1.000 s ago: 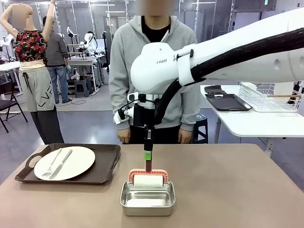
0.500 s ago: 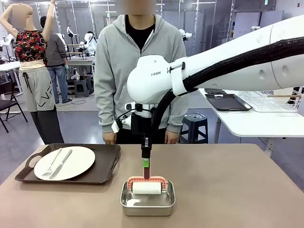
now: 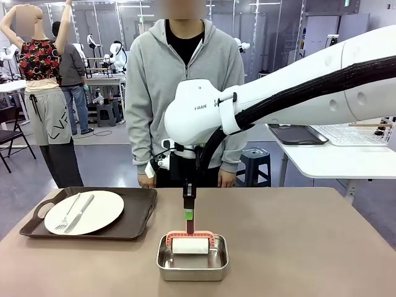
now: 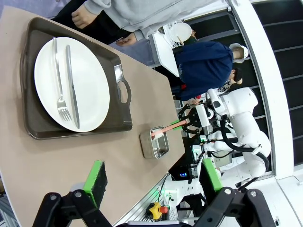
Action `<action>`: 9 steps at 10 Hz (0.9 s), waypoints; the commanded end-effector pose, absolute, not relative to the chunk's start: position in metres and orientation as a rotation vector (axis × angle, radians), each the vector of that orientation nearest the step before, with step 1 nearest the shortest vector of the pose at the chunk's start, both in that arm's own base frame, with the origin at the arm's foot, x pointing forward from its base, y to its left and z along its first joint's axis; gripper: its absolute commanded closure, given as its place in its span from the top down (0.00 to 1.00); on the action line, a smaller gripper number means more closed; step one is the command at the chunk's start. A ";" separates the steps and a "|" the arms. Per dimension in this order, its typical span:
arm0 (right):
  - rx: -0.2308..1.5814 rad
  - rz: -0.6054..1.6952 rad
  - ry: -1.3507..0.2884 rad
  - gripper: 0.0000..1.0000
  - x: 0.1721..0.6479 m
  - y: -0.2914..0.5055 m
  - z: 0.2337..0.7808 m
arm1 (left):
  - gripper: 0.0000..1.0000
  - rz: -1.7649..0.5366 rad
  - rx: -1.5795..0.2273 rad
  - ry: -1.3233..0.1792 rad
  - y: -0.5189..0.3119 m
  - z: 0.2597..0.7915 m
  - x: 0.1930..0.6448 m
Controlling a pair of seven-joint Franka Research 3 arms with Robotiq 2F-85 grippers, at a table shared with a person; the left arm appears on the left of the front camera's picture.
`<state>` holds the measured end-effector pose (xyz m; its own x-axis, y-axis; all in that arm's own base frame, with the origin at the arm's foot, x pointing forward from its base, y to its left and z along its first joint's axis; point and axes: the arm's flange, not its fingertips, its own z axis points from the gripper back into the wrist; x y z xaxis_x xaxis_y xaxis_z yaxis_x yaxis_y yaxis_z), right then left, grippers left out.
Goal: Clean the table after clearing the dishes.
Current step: Place the Lint Roller back on top of the Airtight Container.
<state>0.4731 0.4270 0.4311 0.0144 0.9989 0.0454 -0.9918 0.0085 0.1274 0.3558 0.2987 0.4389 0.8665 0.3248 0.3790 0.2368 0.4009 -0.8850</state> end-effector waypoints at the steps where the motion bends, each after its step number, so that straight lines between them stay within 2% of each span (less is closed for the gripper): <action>1: 0.082 1.532 0.014 0.21 0.483 0.434 0.419 | 1.00 0.055 -1.172 -0.559 0.300 0.441 0.354; 4: 0.069 1.537 0.018 0.21 0.491 0.434 0.396 | 1.00 0.055 -1.172 -0.559 0.300 0.441 0.354; 7: 0.075 1.538 0.013 0.21 0.492 0.429 0.403 | 1.00 0.055 -1.172 -0.559 0.300 0.441 0.354; 9: 0.072 1.550 0.016 0.35 0.488 0.430 0.410 | 1.00 0.055 -1.172 -0.559 0.300 0.441 0.354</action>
